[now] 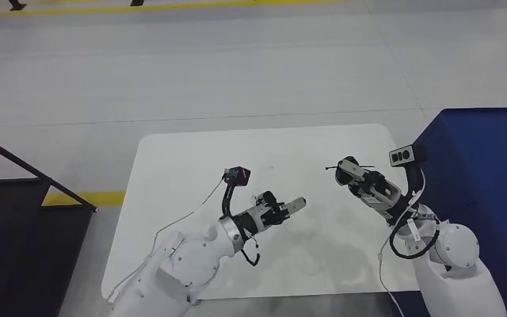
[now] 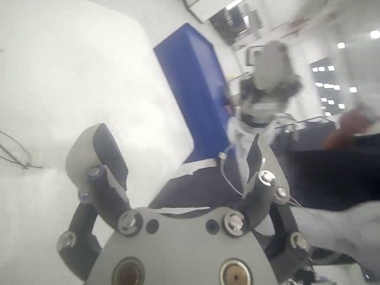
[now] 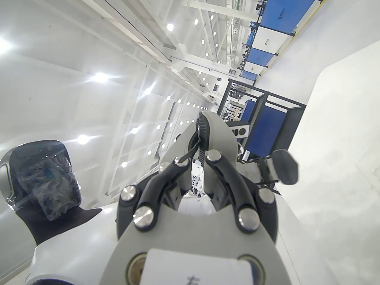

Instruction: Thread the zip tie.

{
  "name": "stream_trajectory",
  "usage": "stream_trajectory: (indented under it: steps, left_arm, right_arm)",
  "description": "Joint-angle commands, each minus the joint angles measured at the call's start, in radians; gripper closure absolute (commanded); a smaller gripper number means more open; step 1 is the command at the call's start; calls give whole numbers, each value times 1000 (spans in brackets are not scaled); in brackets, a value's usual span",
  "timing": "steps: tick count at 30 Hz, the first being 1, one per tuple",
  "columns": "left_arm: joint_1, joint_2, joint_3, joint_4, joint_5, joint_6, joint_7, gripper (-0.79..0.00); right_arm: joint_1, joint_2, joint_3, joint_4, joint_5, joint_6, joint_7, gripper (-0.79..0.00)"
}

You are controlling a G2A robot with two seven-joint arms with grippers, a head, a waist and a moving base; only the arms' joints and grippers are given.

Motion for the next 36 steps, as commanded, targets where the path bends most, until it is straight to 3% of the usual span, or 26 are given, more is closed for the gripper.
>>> stream_trajectory:
  steps: [1,8,11,15,19,21,27,31,32,33,36]
  left_arm:
    - [-35,-5,17,18,0,32,3,-785]
    - [-31,-5,19,29,5,42,-1,-785]
    - [-39,-12,22,70,-16,199,-41,-785]
    - [-128,-36,51,105,-28,477,-94,-785]
    - [-244,-69,118,158,-35,634,-144,-785]
    - [-289,-85,147,176,-47,637,-158,-785]
    - [-289,-85,147,176,-47,637,-158,-785]
    - [-306,-90,211,210,16,577,-192,-779]
    - [-315,-97,216,221,9,571,-188,-720]
    - [-326,-105,225,241,7,570,-175,-536]
    - [-368,-138,260,305,1,609,-135,-342]
  right_arm:
    - [0,0,0,0,0,0,0,0]
    - [0,0,0,0,0,0,0,0]
    - [0,0,0,0,0,0,0,0]
    - [0,0,0,0,0,0,0,0]
    - [0,0,0,0,0,0,0,0]
    - [0,0,0,0,0,0,0,0]
    - [0,0,0,0,0,0,0,0]
    - [0,0,0,0,0,0,0,0]
    - [0,0,0,0,0,0,0,0]
    - [0,0,0,0,0,0,0,0]
    - [0,0,0,0,0,0,0,0]
